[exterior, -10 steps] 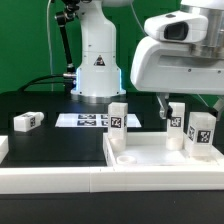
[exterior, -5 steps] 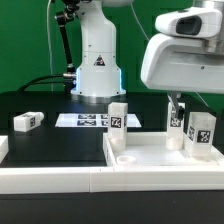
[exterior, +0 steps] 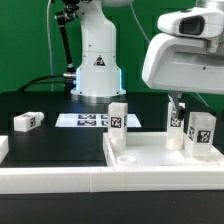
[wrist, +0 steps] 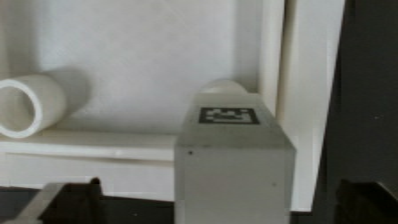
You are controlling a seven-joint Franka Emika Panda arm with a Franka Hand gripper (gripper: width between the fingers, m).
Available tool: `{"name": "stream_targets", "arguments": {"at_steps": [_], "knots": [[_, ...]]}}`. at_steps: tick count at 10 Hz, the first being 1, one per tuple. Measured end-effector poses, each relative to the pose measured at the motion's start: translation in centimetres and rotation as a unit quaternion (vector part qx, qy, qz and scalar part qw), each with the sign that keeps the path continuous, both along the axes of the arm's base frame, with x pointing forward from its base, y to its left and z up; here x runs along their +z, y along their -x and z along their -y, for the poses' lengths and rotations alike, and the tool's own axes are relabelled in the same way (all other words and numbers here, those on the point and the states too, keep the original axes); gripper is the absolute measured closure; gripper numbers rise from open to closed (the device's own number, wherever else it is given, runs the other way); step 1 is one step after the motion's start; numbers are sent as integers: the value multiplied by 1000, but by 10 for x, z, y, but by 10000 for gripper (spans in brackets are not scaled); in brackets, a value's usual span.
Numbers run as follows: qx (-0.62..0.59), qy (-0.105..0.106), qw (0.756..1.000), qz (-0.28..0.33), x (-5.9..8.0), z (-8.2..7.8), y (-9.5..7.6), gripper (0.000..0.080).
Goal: Assemble square table
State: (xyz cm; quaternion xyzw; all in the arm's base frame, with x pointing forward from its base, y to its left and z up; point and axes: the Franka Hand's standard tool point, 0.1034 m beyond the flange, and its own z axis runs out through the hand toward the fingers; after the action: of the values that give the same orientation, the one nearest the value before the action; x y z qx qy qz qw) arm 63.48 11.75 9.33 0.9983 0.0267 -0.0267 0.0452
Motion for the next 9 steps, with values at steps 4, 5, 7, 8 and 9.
{"name": "stream_targets", "arguments": {"at_steps": [4,5,7,8,9], "knots": [[-3,-1,1000,7,0,2,-2,244],[-3,-1,1000,7,0,2,-3,445],[-13,0,1000,9,0,2,-3,509],[-18,0,1000,10,0,2,-3,509],[-40,0,999,12,0,2,-3,509]]}}
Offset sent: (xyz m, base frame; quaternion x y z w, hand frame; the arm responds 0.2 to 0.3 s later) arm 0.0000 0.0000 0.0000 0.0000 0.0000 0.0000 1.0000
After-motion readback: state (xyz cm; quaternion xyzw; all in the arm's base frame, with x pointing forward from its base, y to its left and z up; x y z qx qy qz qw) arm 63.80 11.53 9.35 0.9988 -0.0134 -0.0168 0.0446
